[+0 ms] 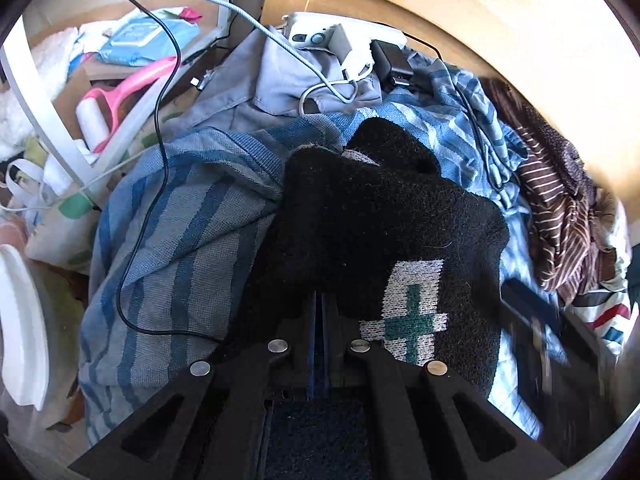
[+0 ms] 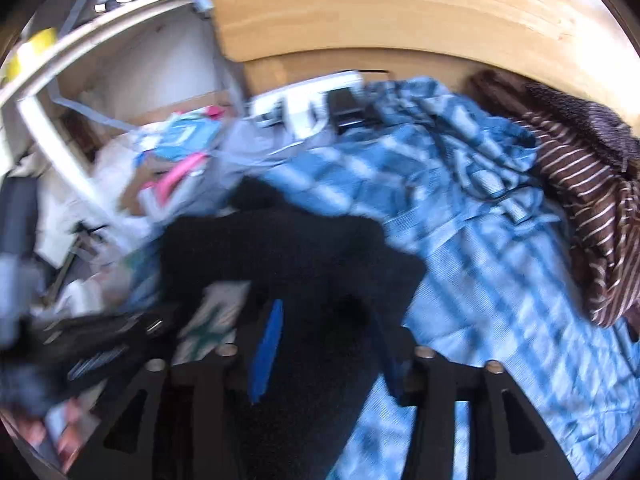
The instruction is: Fold clothes
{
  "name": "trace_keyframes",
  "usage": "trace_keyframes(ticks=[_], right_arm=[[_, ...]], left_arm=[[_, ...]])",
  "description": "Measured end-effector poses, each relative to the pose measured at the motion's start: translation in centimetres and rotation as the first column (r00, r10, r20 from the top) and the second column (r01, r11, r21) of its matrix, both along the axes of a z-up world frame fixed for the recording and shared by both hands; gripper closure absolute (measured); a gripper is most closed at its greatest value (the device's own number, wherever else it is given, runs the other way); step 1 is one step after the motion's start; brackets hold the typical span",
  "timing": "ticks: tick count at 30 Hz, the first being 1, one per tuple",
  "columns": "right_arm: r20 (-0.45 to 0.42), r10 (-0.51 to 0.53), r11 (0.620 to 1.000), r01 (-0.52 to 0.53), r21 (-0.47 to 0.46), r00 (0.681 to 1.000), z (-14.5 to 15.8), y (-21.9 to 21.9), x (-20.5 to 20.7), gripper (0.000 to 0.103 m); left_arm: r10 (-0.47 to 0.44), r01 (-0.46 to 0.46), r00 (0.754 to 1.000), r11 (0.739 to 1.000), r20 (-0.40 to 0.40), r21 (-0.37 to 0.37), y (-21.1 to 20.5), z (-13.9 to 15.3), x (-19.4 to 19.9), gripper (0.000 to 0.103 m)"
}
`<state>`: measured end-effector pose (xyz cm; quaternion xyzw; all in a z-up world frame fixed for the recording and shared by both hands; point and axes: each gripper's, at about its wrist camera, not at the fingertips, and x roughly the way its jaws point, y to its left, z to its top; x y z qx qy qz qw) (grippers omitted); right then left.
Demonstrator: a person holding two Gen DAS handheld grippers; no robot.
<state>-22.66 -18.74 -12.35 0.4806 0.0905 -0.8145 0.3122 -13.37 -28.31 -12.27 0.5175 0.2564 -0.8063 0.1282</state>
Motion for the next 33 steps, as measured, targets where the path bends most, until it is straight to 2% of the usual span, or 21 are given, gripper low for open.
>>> trace_keyframes(ticks=[1,3,6,9,12,14,15,18,20,23,26,29,31,33], right_arm=[[0.016,0.04,0.999,-0.04,0.018,0.999,-0.2,-0.3,0.8,0.027],[0.05,0.081,0.989,-0.087,0.12,0.995,-2.2,-1.3,1.6,0.028],[0.088,0.058,0.996,-0.063,0.061,0.994,-3.3,-0.6,1.0,0.026],[0.115,0.052,0.999,-0.052,0.002,0.992,-2.5,0.4,0.6,0.028],[0.105,0.083,0.996,-0.085,0.008,0.991,-1.1,0.8,1.8,0.034],[0.116,0.138,0.99,-0.137,-0.017,0.984,-0.5,0.9,3.3,0.034],[0.117,0.167,0.986,-0.169,0.003,0.979,-0.6,0.7,4.2,0.034],[0.102,0.233,0.967,-0.242,0.079,0.967,-1.6,0.0,6.5,0.033],[0.126,0.22,0.971,-0.23,0.071,0.967,-3.1,-0.1,6.6,0.03],[0.18,0.193,0.98,-0.2,0.02,0.964,-3.6,0.7,5.7,0.029],[0.162,0.2,0.977,-0.208,0.033,0.966,-3.7,0.6,5.9,0.028],[0.12,0.184,0.98,-0.192,0.053,0.976,-3.4,0.5,6.7,0.029],[0.107,0.191,0.979,-0.197,0.049,0.976,-2.6,0.7,7.5,0.041],[0.111,0.211,0.975,-0.217,0.047,0.971,-1.8,1.1,8.3,0.043]], left_arm=[[-0.001,0.001,1.0,1.0,0.005,0.004,0.0,0.2,0.2,0.1],[0.006,-0.007,0.999,1.0,0.032,0.021,0.7,1.5,0.6,0.1],[-0.061,0.058,0.997,0.997,0.054,0.06,2.8,3.4,1.8,0.1],[-0.095,0.087,0.99,0.993,0.103,0.08,3.4,2.0,2.6,0.1],[-0.032,0.025,0.999,0.986,0.038,0.164,1.8,-0.5,3.4,0.1],[0.034,-0.03,0.999,0.966,-0.011,0.259,0.6,-1.3,4.3,0.1],[0.05,-0.042,0.999,0.96,-0.021,0.278,0.3,-1.4,4.6,0.1],[0.056,-0.057,0.998,0.965,0.01,0.256,1.1,-0.5,5.1,0.101],[0.035,-0.045,0.998,0.979,0.054,0.197,2.4,0.7,5.4,0.101],[-0.011,0.002,0.996,0.995,0.094,0.101,4.3,1.8,5.8,0.1],[-0.035,0.032,0.995,0.999,0.097,0.034,5.3,1.3,6.0,0.101],[-0.004,0.001,0.999,0.999,0.048,0.053,4.6,-0.1,6.0,0.1],[0.022,-0.024,0.999,0.995,0.024,0.095,4.0,-0.4,6.3,0.1],[0.029,-0.031,0.999,0.992,0.014,0.118,3.7,-0.5,6.5,0.1]])
